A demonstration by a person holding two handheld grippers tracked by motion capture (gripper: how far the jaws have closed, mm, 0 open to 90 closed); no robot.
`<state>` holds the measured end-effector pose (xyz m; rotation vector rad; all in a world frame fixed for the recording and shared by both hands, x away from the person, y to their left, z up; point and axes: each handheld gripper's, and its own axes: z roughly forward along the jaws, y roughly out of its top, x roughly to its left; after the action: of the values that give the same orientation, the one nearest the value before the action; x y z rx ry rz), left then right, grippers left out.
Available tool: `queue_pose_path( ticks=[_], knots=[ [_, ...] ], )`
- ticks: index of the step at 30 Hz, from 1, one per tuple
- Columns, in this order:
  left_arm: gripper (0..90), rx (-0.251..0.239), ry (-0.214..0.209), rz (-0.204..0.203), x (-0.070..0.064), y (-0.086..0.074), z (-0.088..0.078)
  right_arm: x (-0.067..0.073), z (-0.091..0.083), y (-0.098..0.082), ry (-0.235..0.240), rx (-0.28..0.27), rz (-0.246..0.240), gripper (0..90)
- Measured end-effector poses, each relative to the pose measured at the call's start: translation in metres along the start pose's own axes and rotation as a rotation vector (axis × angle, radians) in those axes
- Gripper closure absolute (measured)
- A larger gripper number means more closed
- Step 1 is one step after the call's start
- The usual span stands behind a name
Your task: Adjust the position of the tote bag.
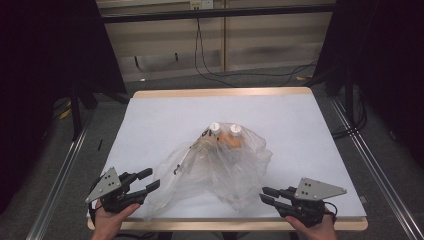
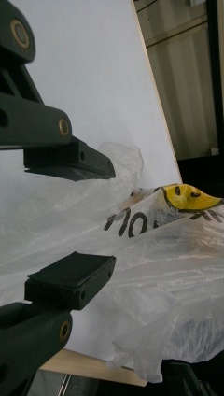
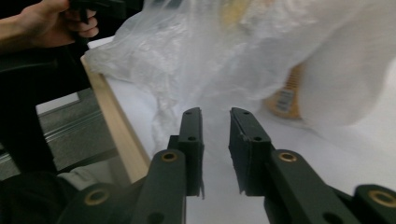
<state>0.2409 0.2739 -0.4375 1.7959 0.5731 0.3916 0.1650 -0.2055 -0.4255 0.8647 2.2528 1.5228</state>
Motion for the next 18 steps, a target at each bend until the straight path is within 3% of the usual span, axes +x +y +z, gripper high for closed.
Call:
queue_pose_path(
  ticks=[10,11,18],
  knots=[
    [57.6,0.048,-0.039,-0.015,-0.005,0.002,0.004,0.011,0.027,0.007,0.078,0.047,-0.029,78.7],
    [59.9,0.059,-0.040,0.005,-0.005,0.002,0.004,0.012,0.029,0.008,0.086,0.053,-0.031,79.1],
    [61.8,0.044,-0.033,0.002,-0.008,0.005,0.004,0.018,0.054,0.013,0.121,0.111,-0.061,76.0]
  ],
)
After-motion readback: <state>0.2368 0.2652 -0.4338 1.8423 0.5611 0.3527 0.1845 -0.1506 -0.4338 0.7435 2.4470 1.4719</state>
